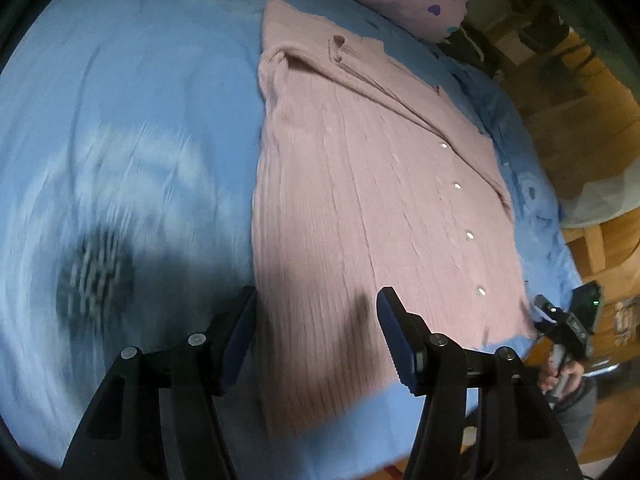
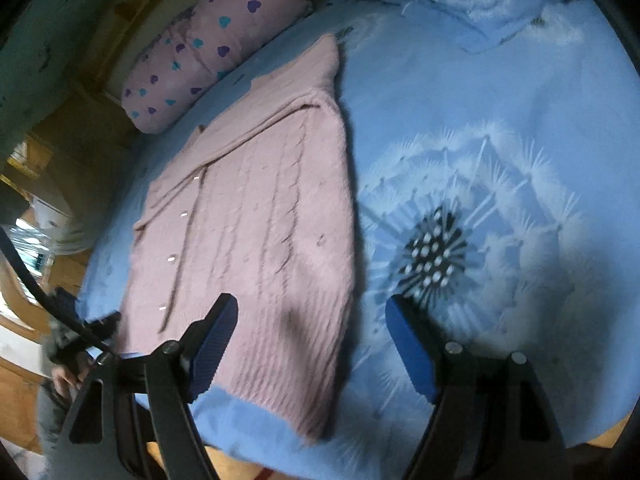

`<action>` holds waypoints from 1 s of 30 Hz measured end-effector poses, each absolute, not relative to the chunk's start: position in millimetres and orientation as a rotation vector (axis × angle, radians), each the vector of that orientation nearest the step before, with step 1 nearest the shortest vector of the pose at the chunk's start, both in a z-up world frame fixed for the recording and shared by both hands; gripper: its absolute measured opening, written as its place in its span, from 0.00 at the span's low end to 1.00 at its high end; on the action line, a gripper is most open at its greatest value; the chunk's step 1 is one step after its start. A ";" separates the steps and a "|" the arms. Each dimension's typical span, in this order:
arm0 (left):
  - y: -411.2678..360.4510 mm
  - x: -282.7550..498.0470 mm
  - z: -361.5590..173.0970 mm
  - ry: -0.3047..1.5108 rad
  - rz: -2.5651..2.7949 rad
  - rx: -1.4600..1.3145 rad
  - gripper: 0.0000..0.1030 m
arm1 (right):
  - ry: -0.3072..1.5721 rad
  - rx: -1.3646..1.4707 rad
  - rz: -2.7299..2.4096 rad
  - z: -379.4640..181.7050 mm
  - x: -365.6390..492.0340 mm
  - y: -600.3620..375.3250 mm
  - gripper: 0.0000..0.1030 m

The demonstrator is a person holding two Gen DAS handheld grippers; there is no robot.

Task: Fold small clothes
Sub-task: 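Fold the side edge inward over the body and release with the left gripper, then move the left gripper to the ribbed cardigan hem and close on it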

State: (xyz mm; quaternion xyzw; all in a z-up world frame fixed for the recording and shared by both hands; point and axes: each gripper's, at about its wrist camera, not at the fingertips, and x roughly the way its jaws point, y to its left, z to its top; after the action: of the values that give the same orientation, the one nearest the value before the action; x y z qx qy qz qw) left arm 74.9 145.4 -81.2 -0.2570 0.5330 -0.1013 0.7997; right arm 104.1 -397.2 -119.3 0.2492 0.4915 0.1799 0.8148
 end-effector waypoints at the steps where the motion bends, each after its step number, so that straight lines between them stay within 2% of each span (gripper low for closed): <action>1: 146.5 63.7 -81.6 1.133 -0.215 -0.591 0.52 | 1.049 0.577 0.410 -120.1 103.2 -398.5 0.79; 7: 154.4 23.8 -80.9 1.089 -0.176 -0.664 0.52 | 1.050 0.654 0.477 -121.3 95.6 -393.2 0.79; 12: 151.0 46.6 -89.6 1.114 -0.142 -0.618 0.52 | 1.036 0.658 0.480 -119.5 88.5 -386.8 0.79; 13: 148.1 57.4 -90.7 1.122 -0.145 -0.604 0.57 | 1.039 0.652 0.477 -119.5 89.0 -385.5 0.79; 14: 146.1 65.1 -89.5 1.120 -0.161 -0.606 0.67 | 1.042 0.649 0.476 -119.6 89.9 -384.1 0.79; 15: 145.5 70.1 -88.0 1.107 -0.181 -0.615 0.73 | 1.043 0.648 0.478 -119.6 90.4 -383.3 0.79; 22: 160.1 77.0 -91.5 1.048 -0.239 -0.781 0.73 | 1.022 0.688 0.500 -119.4 89.7 -389.4 0.79; 27: 156.4 52.0 -96.6 1.060 -0.313 -0.902 0.66 | 1.019 0.683 0.514 -118.3 87.5 -388.5 0.79; 30: 144.0 30.0 -92.6 1.066 -0.349 -0.869 0.65 | 1.017 0.680 0.517 -118.1 86.0 -387.5 0.79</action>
State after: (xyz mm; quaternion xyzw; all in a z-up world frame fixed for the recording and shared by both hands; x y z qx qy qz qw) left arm 30.0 144.0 -92.6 -0.3989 0.4892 -0.1601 0.7589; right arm 86.0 -387.5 -118.1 0.3155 0.4720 0.2399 0.7875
